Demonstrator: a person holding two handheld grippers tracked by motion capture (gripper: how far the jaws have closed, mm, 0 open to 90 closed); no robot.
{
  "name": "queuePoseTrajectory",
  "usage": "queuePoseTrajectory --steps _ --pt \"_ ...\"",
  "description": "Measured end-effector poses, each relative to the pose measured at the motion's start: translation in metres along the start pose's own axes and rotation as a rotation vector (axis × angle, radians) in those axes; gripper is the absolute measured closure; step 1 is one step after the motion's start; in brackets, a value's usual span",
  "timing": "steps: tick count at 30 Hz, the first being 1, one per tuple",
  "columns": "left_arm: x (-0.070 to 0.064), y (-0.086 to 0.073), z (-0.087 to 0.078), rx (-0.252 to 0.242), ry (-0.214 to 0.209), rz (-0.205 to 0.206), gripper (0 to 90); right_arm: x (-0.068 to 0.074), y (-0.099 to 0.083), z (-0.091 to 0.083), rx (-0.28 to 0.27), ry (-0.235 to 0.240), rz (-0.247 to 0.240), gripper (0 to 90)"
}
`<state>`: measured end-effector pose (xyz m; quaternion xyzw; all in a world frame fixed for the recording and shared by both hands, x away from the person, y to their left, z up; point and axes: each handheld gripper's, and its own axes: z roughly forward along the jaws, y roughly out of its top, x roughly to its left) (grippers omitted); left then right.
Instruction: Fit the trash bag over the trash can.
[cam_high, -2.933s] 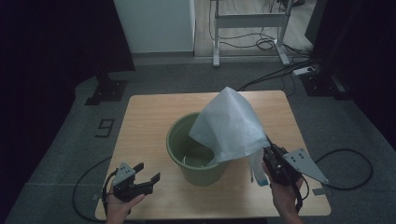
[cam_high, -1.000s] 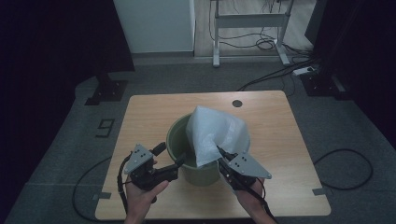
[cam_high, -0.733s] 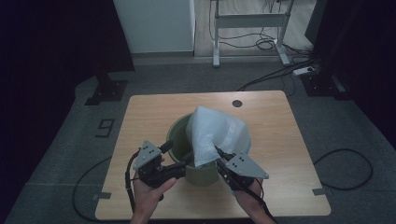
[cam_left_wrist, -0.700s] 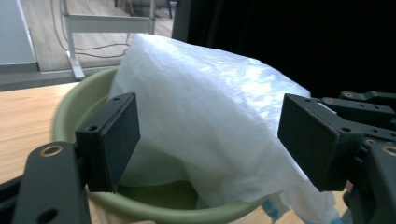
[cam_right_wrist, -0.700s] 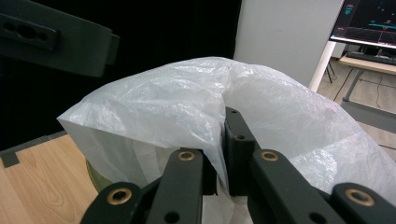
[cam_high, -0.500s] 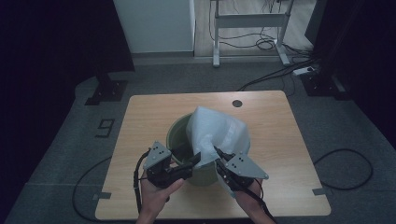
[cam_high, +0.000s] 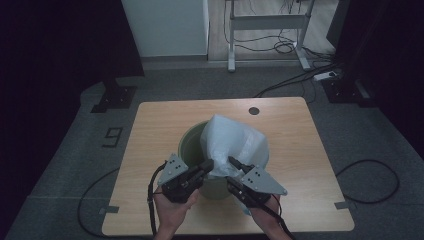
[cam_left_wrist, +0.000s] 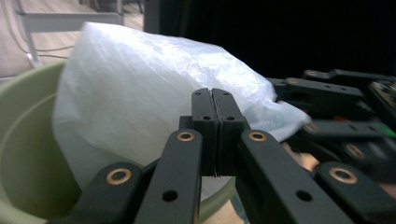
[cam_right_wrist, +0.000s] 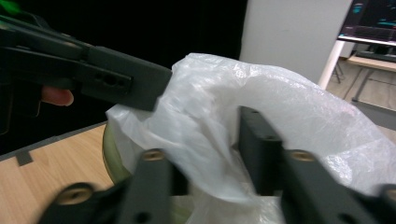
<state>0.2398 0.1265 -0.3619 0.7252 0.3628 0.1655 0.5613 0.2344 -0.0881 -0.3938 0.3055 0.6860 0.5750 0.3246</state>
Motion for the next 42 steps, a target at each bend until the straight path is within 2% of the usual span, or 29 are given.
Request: queuePoseTrajectory --steps 1,2,6,8,12,18,21,27,29,31,32,37,39,40,42 --pt "0.0 0.0 0.0 -0.01 0.01 -0.002 89.8 0.002 -0.002 -0.004 -0.011 -0.025 0.016 43.5" --pt "0.0 0.0 0.0 -0.01 0.01 -0.002 89.8 0.002 -0.002 -0.004 -0.011 -0.025 0.016 43.5" --pt "0.001 0.0 -0.001 -0.031 0.027 -0.014 89.9 0.007 -0.006 -0.015 -0.015 -0.07 0.039 31.8" --pt "0.001 0.0 0.0 -0.038 0.031 -0.02 89.9 0.01 -0.01 -0.022 -0.013 -0.078 0.05 29.0" --pt "0.004 0.001 -0.002 -0.058 0.036 -0.033 89.9 0.018 -0.023 -0.034 0.008 -0.082 0.048 26.8" --pt "0.007 0.004 -0.005 -0.075 0.043 -0.041 89.9 0.018 -0.05 -0.044 0.058 -0.113 0.071 24.4" --pt "0.008 0.004 -0.006 -0.086 0.044 -0.051 89.9 0.019 -0.067 -0.043 0.105 -0.125 0.099 22.7" --pt "0.009 0.005 -0.006 -0.093 0.044 -0.056 89.9 0.024 -0.082 -0.036 0.148 -0.136 0.1 22.1" --pt "0.009 0.005 -0.008 -0.098 0.043 -0.057 89.9 0.023 -0.088 -0.032 0.163 -0.153 0.102 24.9" --pt "0.01 0.005 -0.01 -0.1 0.038 -0.059 90.0 0.019 -0.097 -0.027 0.165 -0.165 0.086 36.9" --pt "0.01 0.005 -0.01 -0.1 0.038 -0.059 90.0 0.019 -0.097 -0.027 0.165 -0.165 0.086 36.9" --pt "0.011 0.003 -0.013 -0.107 0.024 -0.062 90.0 0.007 -0.108 -0.023 0.181 -0.174 0.082 63.2" --pt "0.011 0.002 -0.013 -0.108 0.016 -0.063 90.0 0.002 -0.109 -0.023 0.17 -0.198 0.075 72.2" --pt "0.011 0.001 -0.013 -0.107 0.013 -0.061 90.0 -0.005 -0.107 -0.024 0.152 -0.22 0.071 80.0" --pt "0.011 0.0 -0.014 -0.112 0.006 -0.063 90.0 -0.009 -0.105 -0.025 0.141 -0.232 0.07 82.8"
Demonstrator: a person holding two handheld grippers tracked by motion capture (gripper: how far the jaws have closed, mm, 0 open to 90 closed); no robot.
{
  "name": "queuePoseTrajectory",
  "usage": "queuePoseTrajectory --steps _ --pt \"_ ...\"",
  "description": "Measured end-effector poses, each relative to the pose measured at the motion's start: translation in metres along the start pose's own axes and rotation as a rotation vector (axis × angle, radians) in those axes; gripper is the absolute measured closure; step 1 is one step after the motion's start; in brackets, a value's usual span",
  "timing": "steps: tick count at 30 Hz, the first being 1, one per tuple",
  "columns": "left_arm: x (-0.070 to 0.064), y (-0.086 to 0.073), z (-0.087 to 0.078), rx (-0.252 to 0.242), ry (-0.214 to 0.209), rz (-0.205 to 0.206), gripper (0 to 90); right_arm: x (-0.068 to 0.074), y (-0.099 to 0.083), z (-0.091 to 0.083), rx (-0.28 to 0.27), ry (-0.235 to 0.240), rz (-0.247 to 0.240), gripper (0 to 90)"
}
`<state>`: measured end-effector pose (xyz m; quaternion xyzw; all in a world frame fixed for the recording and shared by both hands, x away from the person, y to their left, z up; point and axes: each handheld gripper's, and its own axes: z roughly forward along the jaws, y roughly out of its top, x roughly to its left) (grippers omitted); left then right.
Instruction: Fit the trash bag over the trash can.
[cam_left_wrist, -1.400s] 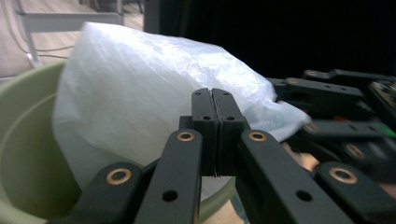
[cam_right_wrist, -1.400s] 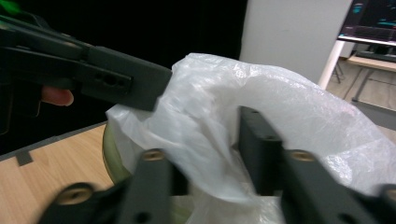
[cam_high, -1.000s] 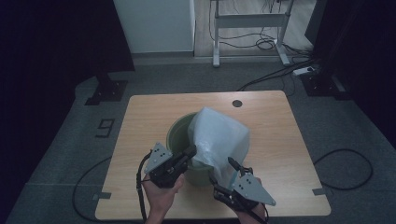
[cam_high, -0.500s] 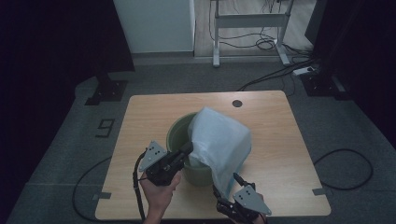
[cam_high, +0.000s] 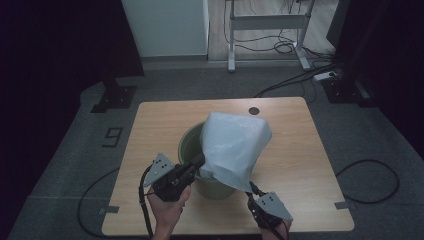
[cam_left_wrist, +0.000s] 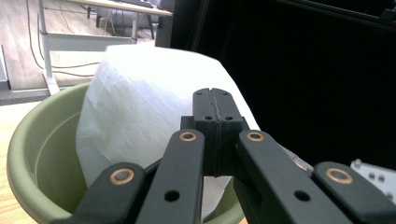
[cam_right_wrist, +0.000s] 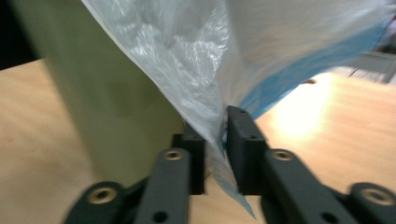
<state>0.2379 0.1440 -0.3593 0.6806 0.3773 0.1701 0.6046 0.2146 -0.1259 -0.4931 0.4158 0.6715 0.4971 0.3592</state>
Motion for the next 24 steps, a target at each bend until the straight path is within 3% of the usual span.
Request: queuePoseTrajectory --steps 7,11,13,24 --pt "0.0 -0.002 -0.007 -0.022 -0.012 -0.005 90.0 -0.032 0.027 -0.006 -0.083 -0.069 0.026 87.4" --pt "0.005 -0.003 -0.009 -0.024 -0.012 -0.019 90.0 -0.04 0.05 -0.011 -0.136 -0.075 0.032 87.6" --pt "0.008 -0.004 -0.011 -0.024 -0.016 -0.028 90.0 -0.042 0.07 -0.016 -0.182 -0.072 0.026 87.7" --pt "0.016 -0.016 -0.013 -0.01 -0.02 -0.051 90.0 -0.035 0.122 -0.025 -0.293 -0.051 -0.003 87.8"
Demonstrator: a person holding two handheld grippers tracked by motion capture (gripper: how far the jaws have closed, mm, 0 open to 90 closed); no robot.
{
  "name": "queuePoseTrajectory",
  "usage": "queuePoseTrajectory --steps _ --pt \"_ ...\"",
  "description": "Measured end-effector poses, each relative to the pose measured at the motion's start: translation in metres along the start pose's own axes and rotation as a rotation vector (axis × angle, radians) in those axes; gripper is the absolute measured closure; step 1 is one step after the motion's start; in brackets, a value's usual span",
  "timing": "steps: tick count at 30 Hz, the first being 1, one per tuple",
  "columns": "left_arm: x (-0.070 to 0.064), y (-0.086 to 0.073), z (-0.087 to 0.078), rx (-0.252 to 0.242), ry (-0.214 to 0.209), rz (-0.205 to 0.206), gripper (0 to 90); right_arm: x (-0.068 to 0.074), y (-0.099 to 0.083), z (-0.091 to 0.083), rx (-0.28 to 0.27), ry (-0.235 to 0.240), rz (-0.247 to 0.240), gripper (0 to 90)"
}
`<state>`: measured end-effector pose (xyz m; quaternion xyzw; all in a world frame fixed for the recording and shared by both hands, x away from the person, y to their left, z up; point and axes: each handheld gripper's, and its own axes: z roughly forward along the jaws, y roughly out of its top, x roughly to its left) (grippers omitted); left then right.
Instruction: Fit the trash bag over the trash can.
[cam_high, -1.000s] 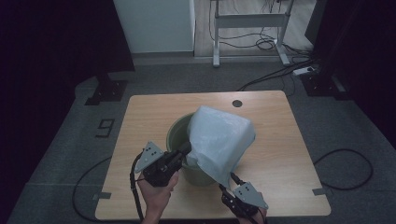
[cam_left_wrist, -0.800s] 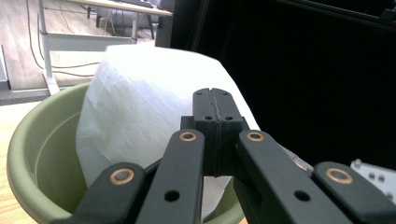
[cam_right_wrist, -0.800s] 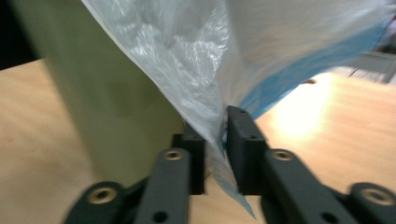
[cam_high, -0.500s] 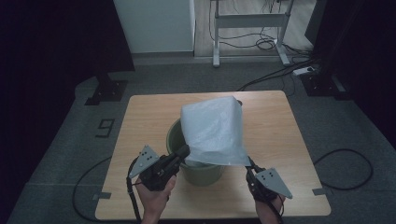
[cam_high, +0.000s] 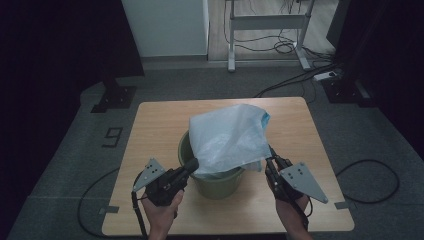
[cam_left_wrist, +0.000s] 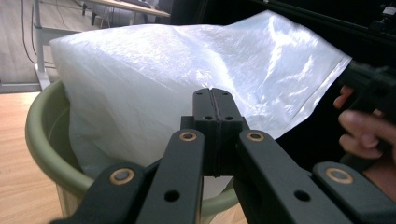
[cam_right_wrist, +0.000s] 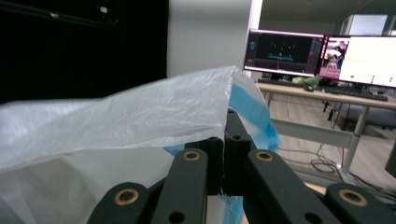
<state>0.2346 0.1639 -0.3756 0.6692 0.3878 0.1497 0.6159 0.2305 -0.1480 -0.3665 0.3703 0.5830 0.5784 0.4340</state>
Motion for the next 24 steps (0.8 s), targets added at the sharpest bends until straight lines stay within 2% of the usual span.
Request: queuePoseTrajectory --steps 9,20,24 --pt "0.011 -0.011 -0.007 0.025 0.007 -0.015 89.9 0.009 -0.012 0.007 0.034 0.047 0.018 87.6" --pt "0.008 -0.019 -0.006 0.043 -0.006 -0.019 89.8 0.013 -0.009 0.007 0.026 0.074 0.024 87.5" --pt "0.008 -0.019 -0.006 0.035 -0.005 -0.014 80.7 0.016 -0.01 0.008 0.027 0.096 0.028 87.6"
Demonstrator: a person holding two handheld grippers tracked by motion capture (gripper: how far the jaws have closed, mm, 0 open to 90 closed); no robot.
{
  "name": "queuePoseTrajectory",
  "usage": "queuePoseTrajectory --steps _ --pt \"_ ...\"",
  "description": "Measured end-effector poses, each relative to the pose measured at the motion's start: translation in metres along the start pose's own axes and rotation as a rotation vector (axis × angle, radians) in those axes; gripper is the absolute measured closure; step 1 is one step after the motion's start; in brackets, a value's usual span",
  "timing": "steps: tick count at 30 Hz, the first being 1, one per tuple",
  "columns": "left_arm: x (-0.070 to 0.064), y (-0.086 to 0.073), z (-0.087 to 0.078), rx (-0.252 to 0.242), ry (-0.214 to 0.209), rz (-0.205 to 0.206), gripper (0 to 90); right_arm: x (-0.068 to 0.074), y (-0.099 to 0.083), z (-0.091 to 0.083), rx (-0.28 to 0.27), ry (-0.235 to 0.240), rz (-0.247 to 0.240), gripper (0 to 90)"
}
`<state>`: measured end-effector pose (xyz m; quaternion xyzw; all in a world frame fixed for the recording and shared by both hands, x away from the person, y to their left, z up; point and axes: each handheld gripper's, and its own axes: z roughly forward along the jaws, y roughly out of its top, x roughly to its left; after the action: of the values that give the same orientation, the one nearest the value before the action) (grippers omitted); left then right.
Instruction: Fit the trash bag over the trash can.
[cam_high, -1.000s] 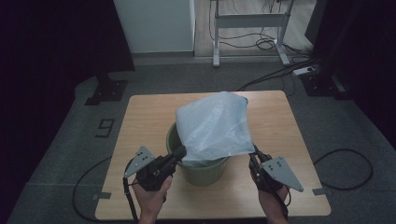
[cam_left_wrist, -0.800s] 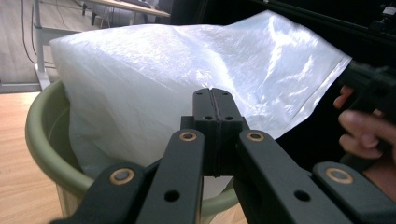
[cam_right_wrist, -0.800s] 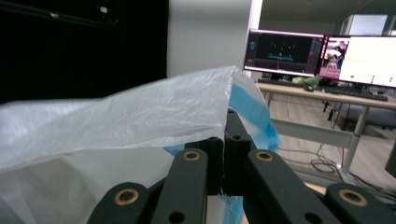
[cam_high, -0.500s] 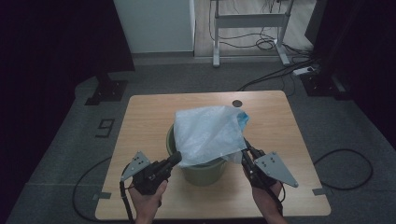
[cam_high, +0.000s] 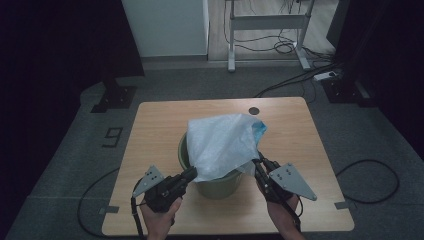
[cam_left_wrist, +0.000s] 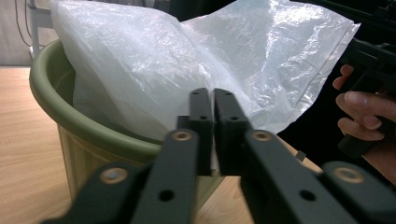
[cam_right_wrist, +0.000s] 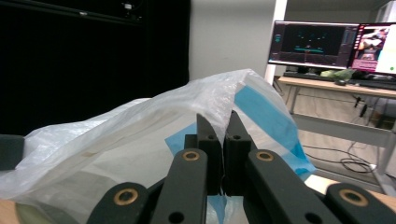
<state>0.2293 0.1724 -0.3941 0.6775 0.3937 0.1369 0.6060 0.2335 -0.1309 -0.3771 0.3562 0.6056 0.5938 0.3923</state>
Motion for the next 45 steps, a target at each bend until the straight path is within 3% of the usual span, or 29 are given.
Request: queuePoseTrajectory --steps 2,6,14,18,25,28,30,32,33,36,37,39,45 --pt "0.001 0.004 -0.003 -0.011 0.005 0.0 69.9 0.001 0.0 0.001 -0.002 0.005 0.0 87.6" --pt "0.001 0.015 -0.013 -0.043 0.015 0.008 62.4 0.001 0.0 0.0 -0.003 0.009 -0.002 87.6" --pt "-0.003 0.045 -0.007 -0.044 0.046 0.048 56.1 0.003 0.005 0.0 -0.01 0.015 -0.012 87.6" --pt "-0.006 0.056 0.002 -0.024 0.033 0.063 52.3 0.006 0.006 0.002 -0.005 0.027 -0.025 87.6" --pt "-0.008 0.049 0.001 0.001 0.01 0.054 46.2 0.012 0.009 0.007 0.003 0.05 -0.029 87.6" --pt "-0.007 0.042 0.002 0.038 -0.014 0.054 39.9 0.014 0.011 0.008 0.004 0.06 -0.036 87.5" --pt "-0.008 0.038 0.005 0.078 0.007 0.068 36.1 0.016 0.011 0.009 0.008 0.066 -0.037 87.5" --pt "-0.004 0.036 0.009 0.093 0.019 0.055 34.2 0.018 0.011 0.009 0.012 0.073 -0.04 87.6" --pt "-0.002 0.036 0.01 0.095 0.022 0.048 34.7 0.019 0.011 0.01 0.012 0.076 -0.043 87.6" --pt "0.003 0.038 0.015 0.111 0.027 0.063 53.4 0.023 0.011 0.012 0.015 0.089 -0.047 87.5" --pt "0.004 0.038 0.016 0.12 0.021 0.069 53.4 0.023 0.011 0.012 0.015 0.089 -0.047 87.5" --pt "0.005 0.038 0.017 0.132 0.002 0.07 65.2 0.024 0.011 0.014 0.017 0.092 -0.048 87.5" --pt "0.011 0.032 0.017 0.148 0.017 0.06 82.0 0.025 0.01 0.014 0.019 0.099 -0.046 87.4"
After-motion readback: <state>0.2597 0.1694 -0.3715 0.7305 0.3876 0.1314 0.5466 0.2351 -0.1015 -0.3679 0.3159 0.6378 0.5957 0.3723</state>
